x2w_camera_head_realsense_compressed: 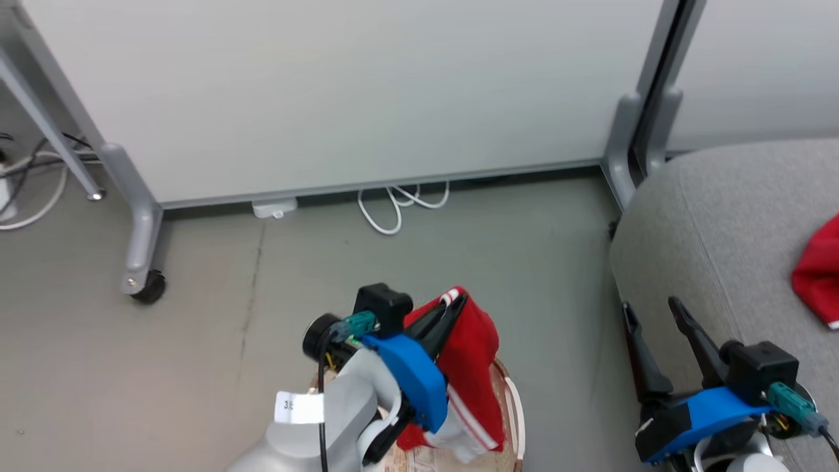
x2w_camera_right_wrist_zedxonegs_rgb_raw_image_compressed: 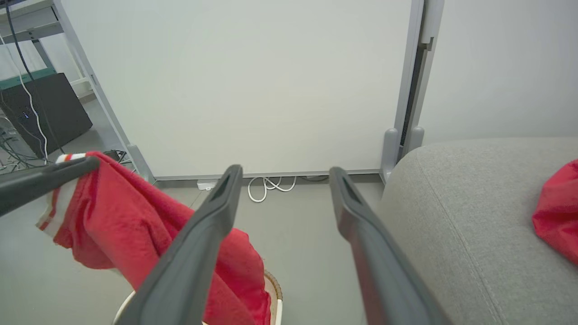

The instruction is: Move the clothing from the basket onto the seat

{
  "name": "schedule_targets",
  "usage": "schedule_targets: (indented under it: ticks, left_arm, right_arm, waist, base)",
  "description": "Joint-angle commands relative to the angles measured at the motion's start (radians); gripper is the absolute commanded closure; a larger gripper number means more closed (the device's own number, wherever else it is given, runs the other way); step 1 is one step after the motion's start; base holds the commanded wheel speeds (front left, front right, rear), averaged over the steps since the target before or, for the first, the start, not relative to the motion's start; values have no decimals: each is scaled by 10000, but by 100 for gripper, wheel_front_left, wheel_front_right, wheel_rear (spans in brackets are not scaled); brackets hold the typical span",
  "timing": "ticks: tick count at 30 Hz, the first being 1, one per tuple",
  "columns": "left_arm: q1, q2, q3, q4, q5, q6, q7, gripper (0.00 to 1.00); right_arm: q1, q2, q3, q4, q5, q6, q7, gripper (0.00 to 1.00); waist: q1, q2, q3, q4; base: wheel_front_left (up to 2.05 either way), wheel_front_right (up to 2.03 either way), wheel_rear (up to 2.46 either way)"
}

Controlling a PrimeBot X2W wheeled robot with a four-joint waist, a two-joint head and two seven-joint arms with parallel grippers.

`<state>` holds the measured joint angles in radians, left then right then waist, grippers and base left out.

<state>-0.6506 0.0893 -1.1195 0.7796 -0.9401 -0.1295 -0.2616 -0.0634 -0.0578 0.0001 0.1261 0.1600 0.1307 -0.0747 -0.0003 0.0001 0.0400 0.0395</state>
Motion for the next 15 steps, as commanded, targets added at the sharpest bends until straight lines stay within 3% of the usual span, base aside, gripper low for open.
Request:
schedule_targets:
  ticks: [1,15]
  left_arm:
    - [-279,-15,33,-78,93,-9,-48,100]
    - [-1695,-347,-27,-740,530,-10,-48,100]
  right_arm:
    - [194,36,-51,-48,15,3,28,0]
    - [547,77,-103,-200,120,3,193,0]
  waist:
    - [3,-1,-346,310]
    - [3,-1,-708,642]
  base:
    - [0,0,0]
    - [0,0,0]
